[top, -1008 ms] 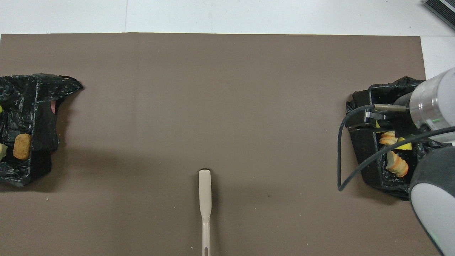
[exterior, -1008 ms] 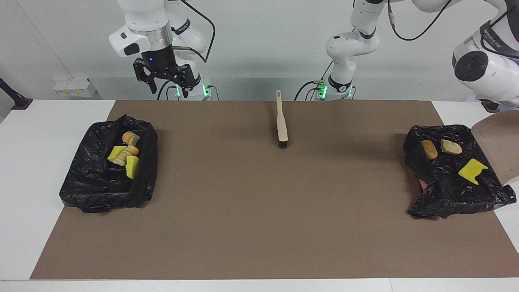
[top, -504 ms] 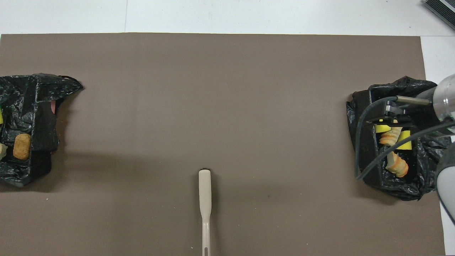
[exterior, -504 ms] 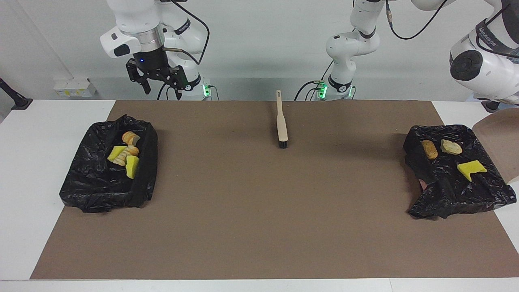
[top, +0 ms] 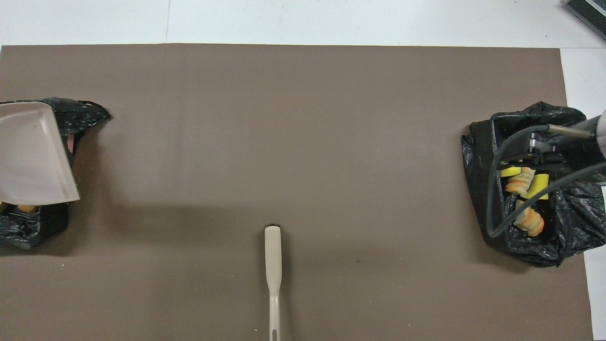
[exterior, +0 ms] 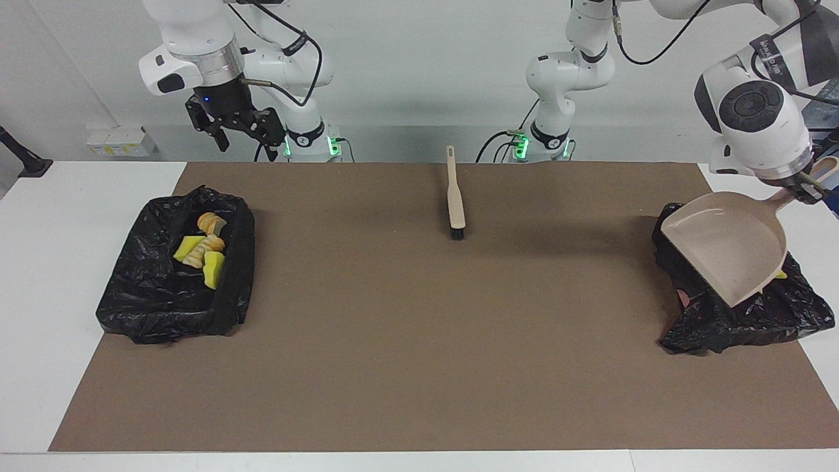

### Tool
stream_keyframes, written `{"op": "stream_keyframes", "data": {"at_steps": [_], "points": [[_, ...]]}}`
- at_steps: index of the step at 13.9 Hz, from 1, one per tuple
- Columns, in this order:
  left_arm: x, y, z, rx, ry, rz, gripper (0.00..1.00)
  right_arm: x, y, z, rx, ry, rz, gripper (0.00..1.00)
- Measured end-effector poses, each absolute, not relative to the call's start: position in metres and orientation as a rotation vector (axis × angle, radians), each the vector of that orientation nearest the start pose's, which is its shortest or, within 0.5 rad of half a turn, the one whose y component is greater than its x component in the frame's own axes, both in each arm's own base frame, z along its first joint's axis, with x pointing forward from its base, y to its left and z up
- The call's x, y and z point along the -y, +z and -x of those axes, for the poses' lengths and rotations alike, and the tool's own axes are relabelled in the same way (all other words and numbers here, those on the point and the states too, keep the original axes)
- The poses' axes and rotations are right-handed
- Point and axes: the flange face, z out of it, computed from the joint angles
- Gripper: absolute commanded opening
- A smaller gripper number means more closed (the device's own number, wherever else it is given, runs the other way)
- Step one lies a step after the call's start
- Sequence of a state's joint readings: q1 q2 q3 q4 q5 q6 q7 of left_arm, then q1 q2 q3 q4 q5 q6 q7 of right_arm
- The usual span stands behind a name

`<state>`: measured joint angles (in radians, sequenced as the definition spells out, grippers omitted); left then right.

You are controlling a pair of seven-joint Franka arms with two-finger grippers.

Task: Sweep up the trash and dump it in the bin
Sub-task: 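Bring the empty dustpan back to the table center with the left gripper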

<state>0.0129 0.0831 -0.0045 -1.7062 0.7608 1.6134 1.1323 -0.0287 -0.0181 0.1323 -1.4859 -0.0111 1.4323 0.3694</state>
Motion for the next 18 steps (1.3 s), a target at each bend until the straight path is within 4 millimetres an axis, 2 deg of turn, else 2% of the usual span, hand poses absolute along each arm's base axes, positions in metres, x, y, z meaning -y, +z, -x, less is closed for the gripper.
{"op": "stream_keyframes", "data": {"at_steps": [2, 5, 9, 12, 14, 16, 18], "points": [[-0.042, 0.537, -0.565, -1.351, 0.669, 2.240, 0.00, -0.056, 0.662, -0.532, -0.418, 0.052, 3.131, 1.00], [0.010, 0.530, -0.550, -1.237, 0.611, 2.434, 0.00, -0.056, 0.661, -0.532, -0.418, 0.053, 3.131, 1.00], [0.115, 0.524, -0.517, -1.127, 0.540, 2.613, 0.00, -0.055, 0.659, -0.534, -0.422, 0.060, 3.131, 1.00], [0.185, 0.521, -0.493, -0.994, 0.487, 2.728, 0.00, -0.056, 0.659, -0.534, -0.417, 0.055, 3.130, 1.00], [0.218, 0.519, -0.482, -0.906, 0.458, 2.827, 0.00, -0.054, 0.659, -0.534, -0.424, 0.055, 3.129, 1.00], [0.238, 0.518, -0.480, -0.830, 0.409, 2.918, 0.00, -0.048, 0.659, -0.535, -0.440, 0.055, 3.126, 1.00], [0.266, 0.509, -0.478, -0.754, 0.353, 2.964, 0.00, -0.045, 0.659, -0.535, -0.449, 0.055, 3.125, 1.00]]}}
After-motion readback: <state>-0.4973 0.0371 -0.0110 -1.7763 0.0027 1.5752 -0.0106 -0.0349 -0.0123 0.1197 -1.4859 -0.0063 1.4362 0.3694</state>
